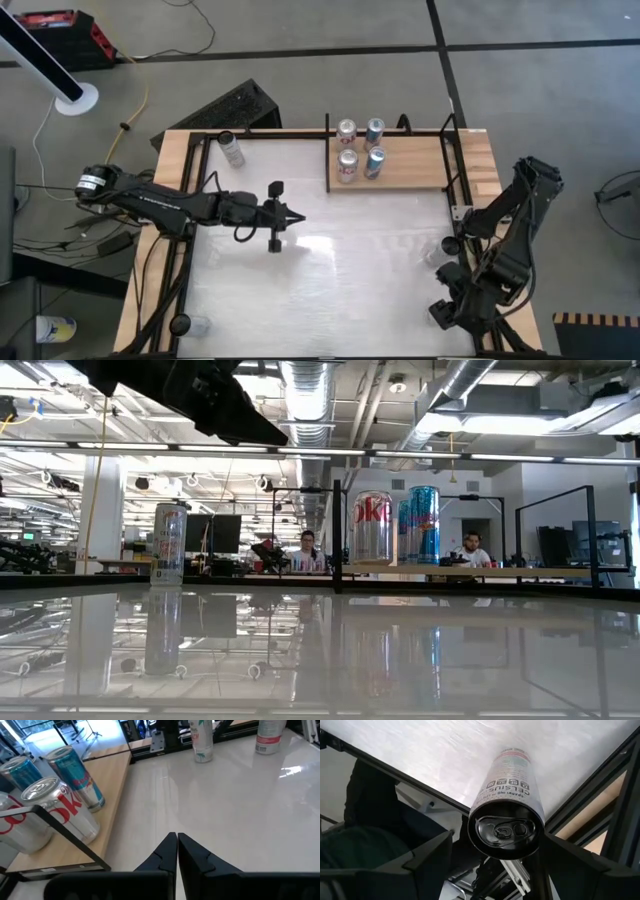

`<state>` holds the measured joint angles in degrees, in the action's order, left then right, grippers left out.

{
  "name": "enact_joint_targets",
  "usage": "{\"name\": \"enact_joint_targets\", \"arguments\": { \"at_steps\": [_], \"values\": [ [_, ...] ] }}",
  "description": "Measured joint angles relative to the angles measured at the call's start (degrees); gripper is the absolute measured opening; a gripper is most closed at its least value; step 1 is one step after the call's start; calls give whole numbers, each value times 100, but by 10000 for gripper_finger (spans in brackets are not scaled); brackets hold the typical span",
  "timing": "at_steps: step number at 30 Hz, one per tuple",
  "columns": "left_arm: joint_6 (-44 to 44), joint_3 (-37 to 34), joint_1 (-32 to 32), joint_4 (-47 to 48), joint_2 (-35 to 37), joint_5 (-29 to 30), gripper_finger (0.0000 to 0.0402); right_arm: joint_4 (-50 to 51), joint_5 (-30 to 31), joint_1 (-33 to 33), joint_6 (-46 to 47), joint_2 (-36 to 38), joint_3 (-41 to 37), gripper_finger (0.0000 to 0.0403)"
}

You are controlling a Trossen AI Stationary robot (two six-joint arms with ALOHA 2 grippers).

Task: Place canned beverage on shelf
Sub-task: Put the bottom white-pink soda can on the shelf

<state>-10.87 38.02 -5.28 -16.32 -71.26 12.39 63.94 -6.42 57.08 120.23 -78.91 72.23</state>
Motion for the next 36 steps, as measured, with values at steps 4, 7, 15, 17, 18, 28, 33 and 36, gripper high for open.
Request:
{"name": "enact_joint_targets", "arguments": {
  "at_steps": [4, 7, 15, 17, 18, 28, 33, 36],
  "values": [
    [2, 0, 87, -25, -4, -14, 0, 13, 1, 0, -4, -2, 0, 324],
    [4, 0, 125, -94, -7, -55, 0, 121, 0, -1, -77, -2, 0, 324],
    [-87, 0, 269, -335, -9, -467, 0, 12, 80, -22, -294, 114, -23, 324],
    [-87, 0, 293, -343, -9, -467, 0, 31, 80, -22, -310, 145, -26, 324],
    [-89, 0, 305, -355, -11, -465, 0, 55, 73, -22, -312, 158, -26, 324],
    [-138, 0, 401, -429, -10, -469, 0, 361, -236, -16, -374, 164, -26, 324],
    [-64, 0, 448, -428, -10, -673, 0, 250, -238, -9, -412, 164, -26, 324],
    [-64, 0, 457, -426, -11, -724, 0, 197, -173, -9, -521, 164, -26, 324]
  ]
}}
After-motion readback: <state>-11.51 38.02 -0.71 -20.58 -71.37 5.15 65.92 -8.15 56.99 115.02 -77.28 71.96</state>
